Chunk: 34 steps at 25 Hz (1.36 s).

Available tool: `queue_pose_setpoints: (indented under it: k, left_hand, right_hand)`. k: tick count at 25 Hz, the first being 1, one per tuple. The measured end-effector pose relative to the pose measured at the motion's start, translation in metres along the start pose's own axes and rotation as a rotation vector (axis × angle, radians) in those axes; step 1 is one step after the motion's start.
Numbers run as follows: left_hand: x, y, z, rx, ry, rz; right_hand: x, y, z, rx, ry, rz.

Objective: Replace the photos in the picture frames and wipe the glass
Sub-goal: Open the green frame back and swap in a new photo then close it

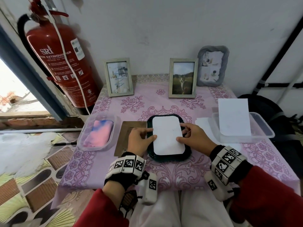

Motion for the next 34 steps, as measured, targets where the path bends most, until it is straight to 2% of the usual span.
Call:
queue_pose_setpoints:
  k: [9, 12, 14, 18, 22, 34]
  left_hand:
    - [0.004, 0.001, 0.003, -0.002, -0.039, -0.091]
    - [0.003, 0.002, 0.006, 0.008, -0.060, -0.164]
    - [0.002, 0.004, 0.010, 0.030, -0.096, -0.251]
    - [0.007, 0.006, 0.019, 0.064, -0.232, -0.410]
    - [0.014, 0.008, 0.022, 0.067, -0.319, -0.462]
    - [0.015, 0.013, 0.021, 0.081, -0.305, -0.485]
  right_hand:
    - [0.002, -0.008, -0.002, -0.075, -0.013, 0.071]
    - [-0.001, -0.001, 0.000, -0.029, 0.011, 0.081]
    - [-0.002, -0.003, 0.004, -0.069, 0.004, 0.134]
    - [0.005, -0.005, 0.017, -0.115, -0.146, 0.311]
    - [0.015, -0.003, 0.026, -0.137, -0.275, 0.435]
    - [0.010, -0.004, 0.019, -0.177, -0.190, 0.374]
Point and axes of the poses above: each hand's wrist, its own z-axis away from the middle knuckle, its own x-axis out of the palm, y = z × x, the point moved 9 cm from there along -z, towards the middle knuckle, and after that the axes turned 1 degree about -z, right-handed, at the moved point
